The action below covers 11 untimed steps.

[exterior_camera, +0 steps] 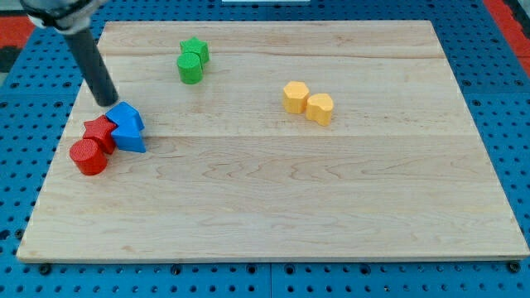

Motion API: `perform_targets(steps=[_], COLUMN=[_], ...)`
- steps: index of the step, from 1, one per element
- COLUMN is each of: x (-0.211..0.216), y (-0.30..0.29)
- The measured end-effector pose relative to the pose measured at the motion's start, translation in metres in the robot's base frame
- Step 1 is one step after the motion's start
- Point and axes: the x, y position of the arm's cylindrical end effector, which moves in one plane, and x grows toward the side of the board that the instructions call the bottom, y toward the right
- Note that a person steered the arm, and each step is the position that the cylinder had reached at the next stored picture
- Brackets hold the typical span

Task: Keep blue blocks in between yellow blocks and red blocks

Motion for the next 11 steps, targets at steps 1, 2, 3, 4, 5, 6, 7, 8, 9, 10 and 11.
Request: perform_targets(steps=[1, 2, 3, 4, 5, 6, 7, 8, 9, 10, 11], x=[0.052, 0.131, 0.135, 0.161, 0.107, 0.069, 0.071, 0.125, 0.110, 0.049, 0.014], y=[0.111, 0.169, 0.158, 0.090, 0.056, 0.046, 0.069, 0.070, -0.011, 0.023, 0.077])
